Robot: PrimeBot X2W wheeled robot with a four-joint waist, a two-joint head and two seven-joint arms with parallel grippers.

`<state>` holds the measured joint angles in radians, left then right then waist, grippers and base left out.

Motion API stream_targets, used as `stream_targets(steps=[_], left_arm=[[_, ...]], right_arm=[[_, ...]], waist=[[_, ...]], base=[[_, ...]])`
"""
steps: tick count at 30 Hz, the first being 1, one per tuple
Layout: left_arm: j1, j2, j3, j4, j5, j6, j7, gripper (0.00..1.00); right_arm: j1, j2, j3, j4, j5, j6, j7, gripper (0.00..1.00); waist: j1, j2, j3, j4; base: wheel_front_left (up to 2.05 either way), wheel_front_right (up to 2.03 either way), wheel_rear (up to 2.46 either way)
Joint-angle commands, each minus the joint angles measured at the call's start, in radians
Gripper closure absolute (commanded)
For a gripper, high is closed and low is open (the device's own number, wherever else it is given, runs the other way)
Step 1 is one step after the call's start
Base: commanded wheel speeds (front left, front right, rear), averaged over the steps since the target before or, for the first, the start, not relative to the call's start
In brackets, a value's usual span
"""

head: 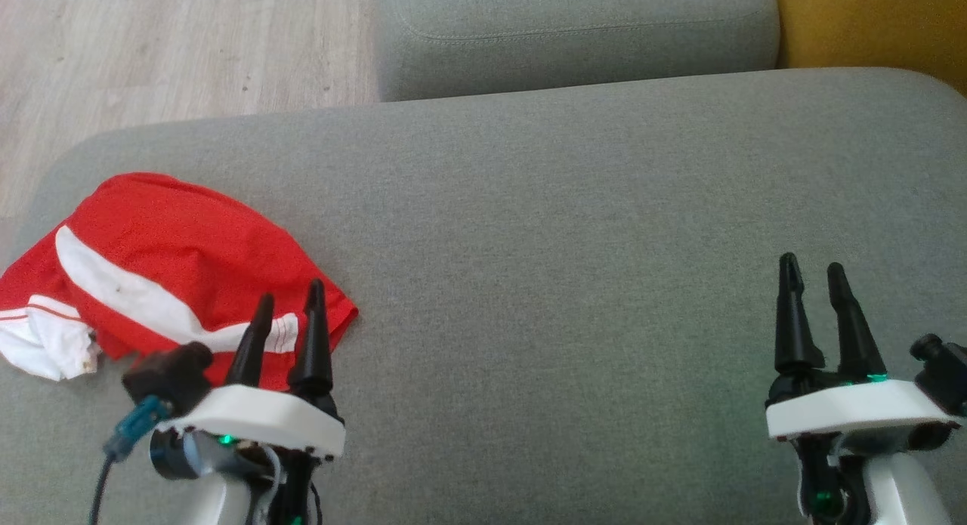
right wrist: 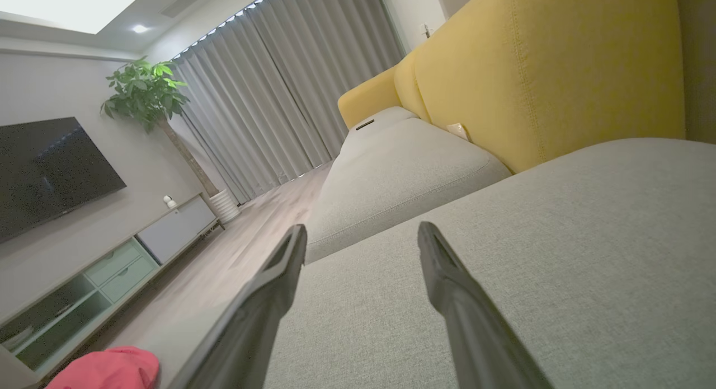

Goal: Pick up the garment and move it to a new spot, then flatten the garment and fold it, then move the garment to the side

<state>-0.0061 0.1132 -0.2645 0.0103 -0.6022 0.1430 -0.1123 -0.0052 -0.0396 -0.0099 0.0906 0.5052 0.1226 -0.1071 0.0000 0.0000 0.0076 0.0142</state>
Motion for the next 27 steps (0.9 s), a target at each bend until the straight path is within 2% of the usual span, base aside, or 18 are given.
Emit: stream_targets(steps=[1,14,21,27], left_arm=[[-0.065,0.028,-0.005,-0.041,0.047,0.02,-0.014,0.0],[-0.078,0.071,-0.118,-0.017,0.18,0.127,-0.05,0.0],[-0.091,0.093,-0.171,-0.013,0.262,0.166,-0.07,0.0],[-0.105,0.103,-0.218,-0.026,0.322,0.173,-0.088,0.0]], right_arm=[[-0.014,-0.008,0.023,-0.046,-0.049,0.005,-0.018,0.0],[-0.008,-0.009,0.081,-0.038,-0.235,0.006,-0.054,0.0],[-0.013,-0.009,0.099,-0.042,-0.342,0.006,-0.075,0.0],[-0.014,-0.009,0.103,-0.057,-0.421,0.007,-0.092,0.0]], waist=[[0.0,0.0,-0.001,0.0],[0.0,0.0,-0.007,0.003],[0.0,0.0,-0.004,0.005],[0.0,0.0,-0.002,0.007]], base=[[0.0,0.0,0.0],[0.0,0.0,0.0],[0.0,0.0,0.0],[0.0,0.0,0.0]])
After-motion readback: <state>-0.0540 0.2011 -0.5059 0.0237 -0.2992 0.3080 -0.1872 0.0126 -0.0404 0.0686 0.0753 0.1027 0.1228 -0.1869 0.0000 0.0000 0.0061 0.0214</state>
